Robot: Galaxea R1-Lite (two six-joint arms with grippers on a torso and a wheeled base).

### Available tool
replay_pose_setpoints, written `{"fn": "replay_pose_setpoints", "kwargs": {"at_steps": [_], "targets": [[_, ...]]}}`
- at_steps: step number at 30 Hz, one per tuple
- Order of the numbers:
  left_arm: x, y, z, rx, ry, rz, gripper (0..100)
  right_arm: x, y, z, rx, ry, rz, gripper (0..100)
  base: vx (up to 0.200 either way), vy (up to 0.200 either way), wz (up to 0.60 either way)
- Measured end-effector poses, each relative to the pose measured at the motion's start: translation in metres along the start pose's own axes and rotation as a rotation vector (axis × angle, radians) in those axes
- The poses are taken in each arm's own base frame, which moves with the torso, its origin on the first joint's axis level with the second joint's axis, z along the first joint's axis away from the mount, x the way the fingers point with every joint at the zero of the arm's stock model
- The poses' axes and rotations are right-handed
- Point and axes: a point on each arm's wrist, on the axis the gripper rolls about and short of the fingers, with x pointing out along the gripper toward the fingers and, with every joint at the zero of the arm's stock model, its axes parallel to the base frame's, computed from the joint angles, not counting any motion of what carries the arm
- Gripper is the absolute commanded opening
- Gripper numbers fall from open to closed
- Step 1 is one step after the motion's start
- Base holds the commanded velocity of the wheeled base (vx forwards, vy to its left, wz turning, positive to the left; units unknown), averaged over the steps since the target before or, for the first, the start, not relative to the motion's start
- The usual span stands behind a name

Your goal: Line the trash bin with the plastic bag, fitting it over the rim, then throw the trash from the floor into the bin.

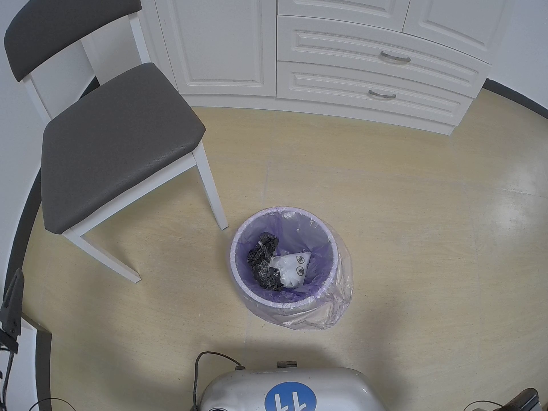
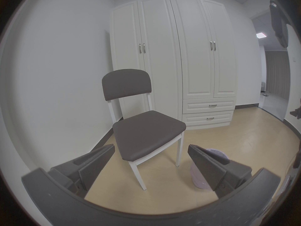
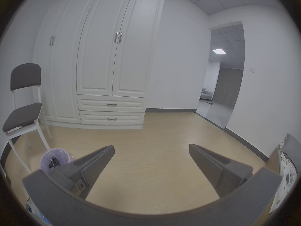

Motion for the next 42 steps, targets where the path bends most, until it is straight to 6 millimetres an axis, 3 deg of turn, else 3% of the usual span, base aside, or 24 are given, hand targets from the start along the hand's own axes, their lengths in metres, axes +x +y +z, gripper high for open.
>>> {"fn": "replay_pose_setpoints", "kwargs": {"at_steps": [12, 21, 32, 42], "targets": [[-0.036, 0.004, -0.002, -0.014, -0.109, 0.048, 100, -0.015, -0.004, -0.017, 0.134, -0.071, 0.153, 100, 0.000, 0.000, 0.00], [-0.050, 0.002, -0.022, -0.002, -0.087, 0.077, 100, -0.016, -0.003, -0.020, 0.141, -0.060, 0.229, 100, 0.000, 0.000, 0.00], [-0.055, 0.000, -0.051, -0.040, -0.045, 0.111, 100, -0.017, -0.002, -0.039, 0.076, 0.107, 0.268, 100, 0.000, 0.000, 0.00], [-0.053, -0.001, -0.068, -0.037, 0.017, 0.147, 100, -0.017, 0.000, -0.039, 0.065, 0.114, 0.348, 100, 0.000, 0.000, 0.00]]}}
